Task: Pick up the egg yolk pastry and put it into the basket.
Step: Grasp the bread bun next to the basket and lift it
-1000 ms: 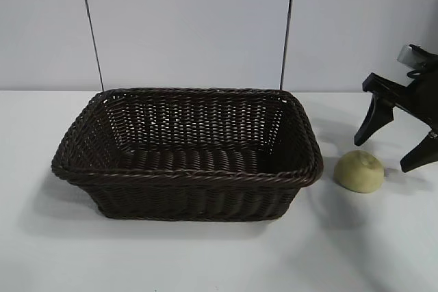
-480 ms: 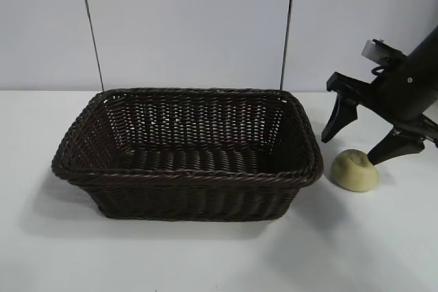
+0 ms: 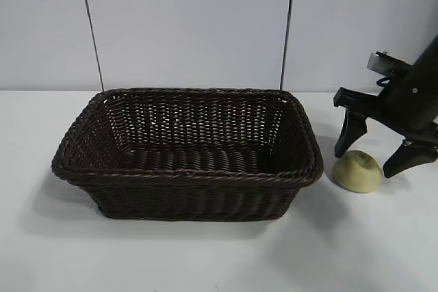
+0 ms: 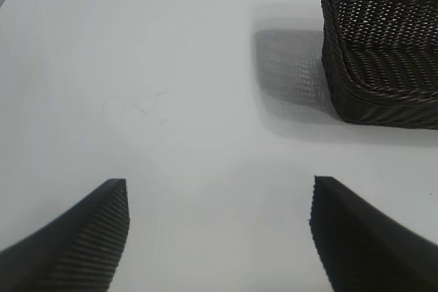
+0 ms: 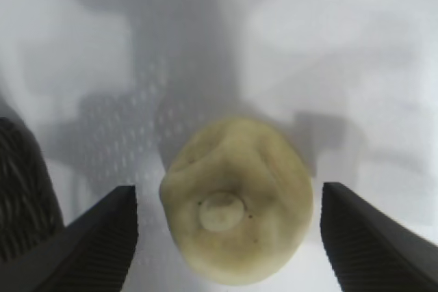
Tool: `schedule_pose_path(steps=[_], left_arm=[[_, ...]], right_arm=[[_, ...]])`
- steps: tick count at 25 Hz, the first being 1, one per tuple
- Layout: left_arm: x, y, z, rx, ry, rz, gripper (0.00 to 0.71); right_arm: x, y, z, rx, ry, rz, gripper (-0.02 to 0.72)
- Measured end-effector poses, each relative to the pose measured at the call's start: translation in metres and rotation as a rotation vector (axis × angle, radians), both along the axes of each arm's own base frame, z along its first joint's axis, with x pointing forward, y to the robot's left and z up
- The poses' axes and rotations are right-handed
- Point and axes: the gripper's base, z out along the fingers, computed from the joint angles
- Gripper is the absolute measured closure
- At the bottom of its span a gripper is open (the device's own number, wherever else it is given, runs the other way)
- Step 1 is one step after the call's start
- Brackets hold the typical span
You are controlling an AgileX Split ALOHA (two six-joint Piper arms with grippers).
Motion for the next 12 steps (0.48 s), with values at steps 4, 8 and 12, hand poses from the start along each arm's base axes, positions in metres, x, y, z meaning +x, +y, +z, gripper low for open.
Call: schedule_pose_path(steps=[4, 8, 12], left_arm=[[0.0, 0.0, 0.0, 0.0, 0.0, 0.0, 0.171], [0.0, 0.0, 0.0, 0.0, 0.0, 0.0, 0.171], [0.0, 0.0, 0.0, 0.0, 0.0, 0.0, 0.171]], right_arm=[[0.0, 0.0, -0.003, -0.001, 0.008, 0.001, 0.363], [0.0, 0.0, -0.001, -0.001, 0.003, 0.001, 0.613], [-0.001, 0.0, 0.01, 0.002, -0.013, 0.007, 0.661]])
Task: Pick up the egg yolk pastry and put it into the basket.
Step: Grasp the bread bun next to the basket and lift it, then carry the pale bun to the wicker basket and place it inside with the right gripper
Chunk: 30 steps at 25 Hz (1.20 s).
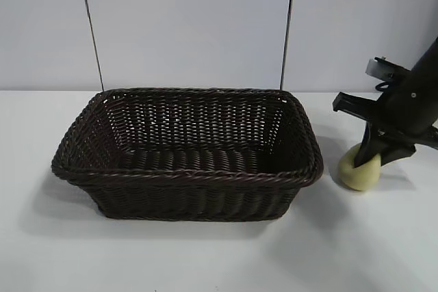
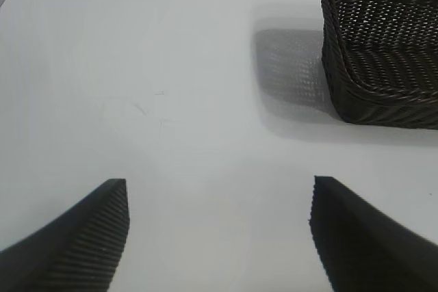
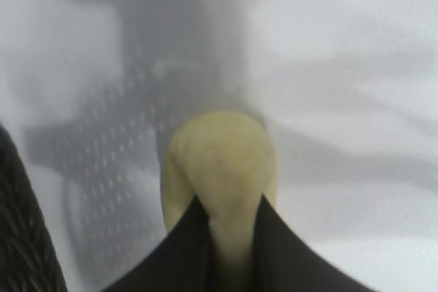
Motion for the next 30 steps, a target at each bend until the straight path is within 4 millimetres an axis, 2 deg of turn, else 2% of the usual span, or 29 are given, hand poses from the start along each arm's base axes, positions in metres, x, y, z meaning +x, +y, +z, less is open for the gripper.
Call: schedule_pose_path(steps=[3, 8, 11, 13, 17, 20, 30], left_arm=[[0.0, 0.0, 0.0, 0.0, 0.0, 0.0, 0.171], [0.0, 0.0, 0.0, 0.0, 0.0, 0.0, 0.171], [0.0, 0.0, 0.0, 0.0, 0.0, 0.0, 0.171], [0.0, 0.0, 0.0, 0.0, 0.0, 0.0, 0.171], [0.0, 0.0, 0.0, 0.0, 0.0, 0.0, 0.171], [0.0, 0.0, 0.0, 0.0, 0.0, 0.0, 0.171], [0.0, 0.0, 0.0, 0.0, 0.0, 0.0, 0.171]], right_arm=[[-0.001, 0.002, 0.022, 0.01, -0.017, 0.026, 0.664], [-0.006, 0.005, 0.079, 0.037, -0.071, 0.081, 0.67], [-0.01, 0.006, 0.104, 0.042, -0.118, 0.095, 0.67], [-0.014, 0.006, 0.113, 0.043, -0.132, 0.1, 0.671], [-0.017, 0.011, 0.116, 0.051, -0.125, 0.115, 0.671], [-0.018, 0.03, 0.117, 0.07, -0.131, 0.156, 0.671], [-0.037, 0.135, 0.123, 0.14, -0.255, 0.361, 0.671]])
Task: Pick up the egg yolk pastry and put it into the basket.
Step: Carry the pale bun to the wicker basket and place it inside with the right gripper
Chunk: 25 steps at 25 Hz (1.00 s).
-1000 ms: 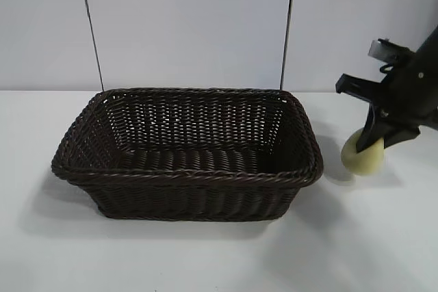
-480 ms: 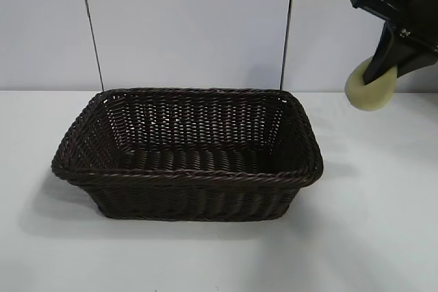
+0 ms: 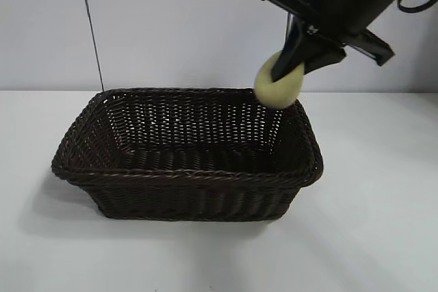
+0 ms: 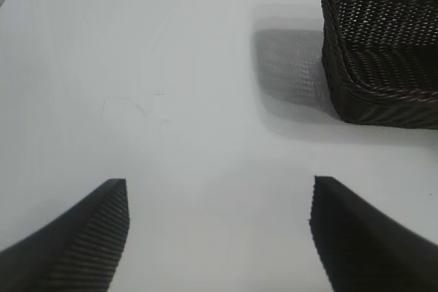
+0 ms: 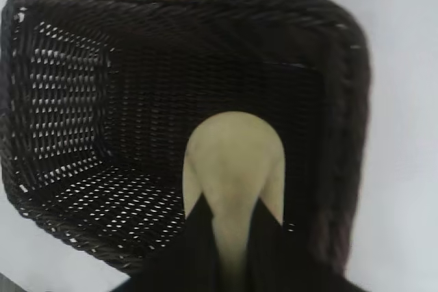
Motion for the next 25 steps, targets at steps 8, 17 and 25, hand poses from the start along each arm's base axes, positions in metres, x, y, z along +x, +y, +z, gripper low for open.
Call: schedule_pose_path(steps=[8, 17, 25], left_arm=[[0.0, 0.0, 0.0, 0.0, 0.0, 0.0, 0.171], [0.0, 0.0, 0.0, 0.0, 0.0, 0.0, 0.171], [0.0, 0.0, 0.0, 0.0, 0.0, 0.0, 0.171]], right_arm=[[-0.012, 0.056, 0.002, 0.072, -0.127, 0.019, 0.671], [0.009, 0.074, -0.068, 0.028, -0.039, -0.047, 0.671], [0.014, 0.076, -0.09, 0.014, -0.008, -0.069, 0.549]])
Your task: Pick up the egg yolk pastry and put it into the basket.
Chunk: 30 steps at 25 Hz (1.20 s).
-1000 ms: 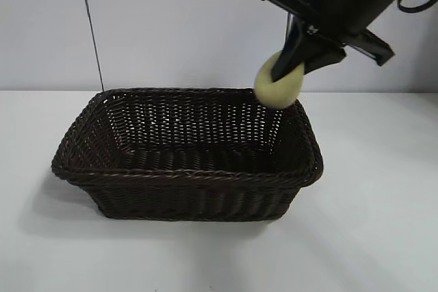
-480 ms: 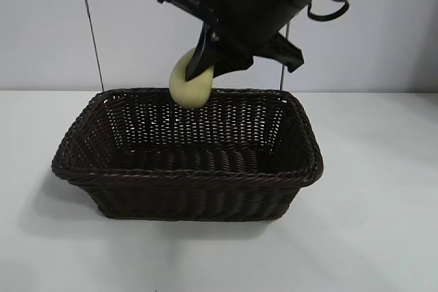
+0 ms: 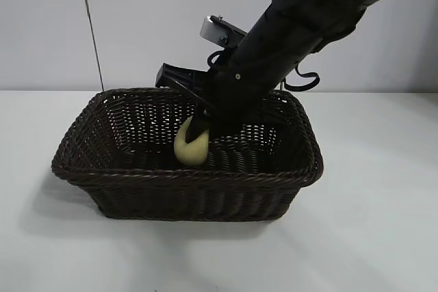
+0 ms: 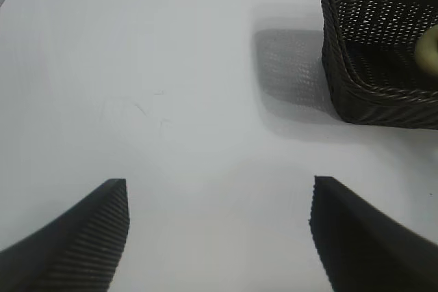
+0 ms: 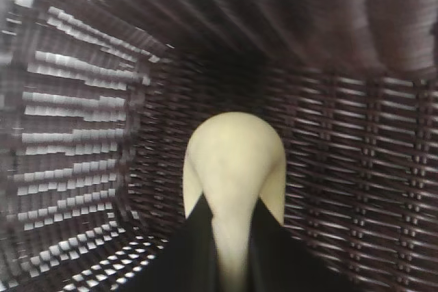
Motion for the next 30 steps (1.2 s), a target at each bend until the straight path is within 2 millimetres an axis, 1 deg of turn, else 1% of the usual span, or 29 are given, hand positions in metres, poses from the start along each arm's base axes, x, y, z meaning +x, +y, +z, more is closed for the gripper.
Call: schedule_pose_path(steps=[2, 5, 6, 7, 8, 11, 13, 16, 21, 27, 30], left_arm=[[0.0, 0.0, 0.0, 0.0, 0.0, 0.0, 0.171], [0.0, 0.0, 0.0, 0.0, 0.0, 0.0, 0.171], [0.0, 0.0, 0.0, 0.0, 0.0, 0.0, 0.171], [0.0, 0.0, 0.0, 0.0, 0.0, 0.0, 0.171], [0.0, 0.0, 0.0, 0.0, 0.0, 0.0, 0.171], [0.0, 0.0, 0.0, 0.0, 0.0, 0.0, 0.171], [0.0, 0.0, 0.0, 0.0, 0.0, 0.0, 0.171], [0.0, 0.0, 0.0, 0.0, 0.0, 0.0, 0.171], [0.0, 0.0, 0.0, 0.0, 0.0, 0.0, 0.171], [0.0, 0.0, 0.0, 0.0, 0.0, 0.0, 0.171], [0.0, 0.0, 0.0, 0.0, 0.0, 0.0, 0.171]], right_arm=[[0.0, 0.0, 0.0, 0.001, 0.001, 0.0, 0.465], [-0.002, 0.0, 0.0, -0.002, 0.018, 0.009, 0.263], [-0.003, 0.0, -0.001, -0.004, 0.028, 0.014, 0.213], [-0.004, 0.0, -0.001, -0.007, 0.044, 0.022, 0.174], [-0.006, 0.0, -0.002, -0.011, 0.061, 0.031, 0.151], [-0.01, 0.001, -0.002, -0.023, 0.112, 0.062, 0.126], [-0.011, 0.002, 0.001, -0.036, 0.131, 0.093, 0.122], [-0.006, 0.005, 0.016, -0.066, 0.12, 0.142, 0.122], [0.008, 0.007, 0.048, -0.128, 0.086, 0.141, 0.125], [0.012, -0.003, 0.078, -0.306, 0.104, 0.176, 0.125], [0.012, -0.014, 0.083, -0.414, 0.134, 0.189, 0.125]])
